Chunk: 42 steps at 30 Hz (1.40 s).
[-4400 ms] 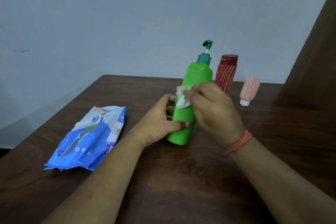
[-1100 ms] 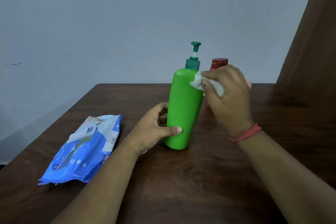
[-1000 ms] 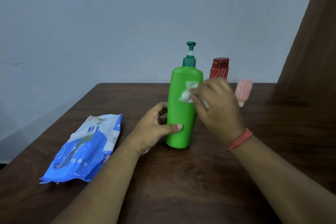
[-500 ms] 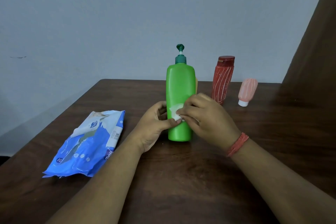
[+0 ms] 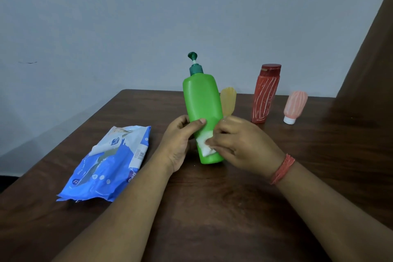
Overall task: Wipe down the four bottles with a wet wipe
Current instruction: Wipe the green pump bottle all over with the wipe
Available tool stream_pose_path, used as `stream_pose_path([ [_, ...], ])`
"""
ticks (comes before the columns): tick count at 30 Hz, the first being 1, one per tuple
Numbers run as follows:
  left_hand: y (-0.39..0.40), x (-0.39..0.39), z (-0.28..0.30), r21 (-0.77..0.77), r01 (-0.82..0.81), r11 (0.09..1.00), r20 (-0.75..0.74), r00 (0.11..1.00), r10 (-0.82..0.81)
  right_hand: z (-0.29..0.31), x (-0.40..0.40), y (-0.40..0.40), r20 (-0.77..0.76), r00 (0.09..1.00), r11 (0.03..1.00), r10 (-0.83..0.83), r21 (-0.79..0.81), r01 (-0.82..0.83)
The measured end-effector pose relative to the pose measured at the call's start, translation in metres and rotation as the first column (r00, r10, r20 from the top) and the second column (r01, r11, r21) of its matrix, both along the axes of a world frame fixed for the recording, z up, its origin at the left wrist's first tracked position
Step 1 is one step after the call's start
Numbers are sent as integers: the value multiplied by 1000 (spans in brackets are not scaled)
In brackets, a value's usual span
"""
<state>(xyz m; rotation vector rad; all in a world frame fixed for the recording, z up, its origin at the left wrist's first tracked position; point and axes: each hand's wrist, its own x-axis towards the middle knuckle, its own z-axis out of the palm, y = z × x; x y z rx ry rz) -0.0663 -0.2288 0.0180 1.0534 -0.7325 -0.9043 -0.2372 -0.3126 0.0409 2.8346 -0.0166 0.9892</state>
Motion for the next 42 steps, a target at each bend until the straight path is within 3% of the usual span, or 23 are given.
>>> stream_pose_path([
  [5,-2,3,-2,30,-48,998,-54,997,50,-5,-6,-9,52,999,970,6,242,-18],
  [8,-3,5,-3,62,-93,994,-72,993,97,-10,-4,-8,-7,998,972,66,227,-63],
  [12,-4,7,-4,58,-110,992,-50,992,113,-9,-6,-16,103,991,954,-81,295,47],
  [16,-4,5,-4,37,-125,991,3,992,125,-9,-3,-9,47,999,975,-12,222,1],
  [19,-5,3,-3,29,-107,994,3,994,107,-7,-2,-12,190,967,950,-169,292,109],
  [21,-5,0,-2,28,-97,995,-50,994,98,-6,-2,-8,245,954,946,-175,309,95],
  [28,-9,-1,11,38,-182,983,-462,869,179,3,-1,11,453,874,967,-176,244,68],
  [31,-8,0,13,48,-207,977,-494,845,203,-1,4,18,410,902,983,-137,166,74],
  [38,-10,-3,12,55,-207,977,-525,826,205,-1,8,27,264,964,982,-8,-179,57],
  [42,-9,-5,15,46,-198,979,-561,806,189,6,-2,16,386,913,981,-133,-78,176],
])
